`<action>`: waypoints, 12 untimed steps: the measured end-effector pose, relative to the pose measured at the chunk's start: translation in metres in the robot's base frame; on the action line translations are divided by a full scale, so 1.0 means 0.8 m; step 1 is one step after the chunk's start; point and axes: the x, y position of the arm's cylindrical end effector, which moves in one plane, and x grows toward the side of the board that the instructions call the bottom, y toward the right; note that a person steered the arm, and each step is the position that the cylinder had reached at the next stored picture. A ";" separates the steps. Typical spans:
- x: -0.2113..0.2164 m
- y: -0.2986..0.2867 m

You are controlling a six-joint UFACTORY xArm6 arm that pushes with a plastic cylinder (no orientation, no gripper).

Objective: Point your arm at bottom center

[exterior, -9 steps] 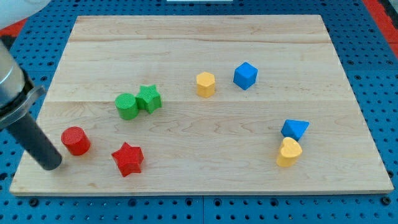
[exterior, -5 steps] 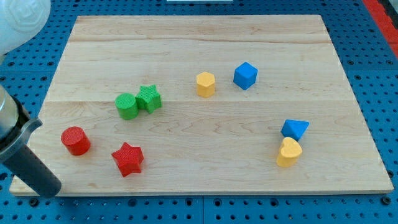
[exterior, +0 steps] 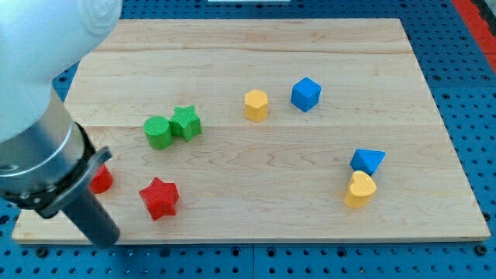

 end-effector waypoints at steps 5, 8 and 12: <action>0.000 0.042; 0.000 0.104; -0.086 0.161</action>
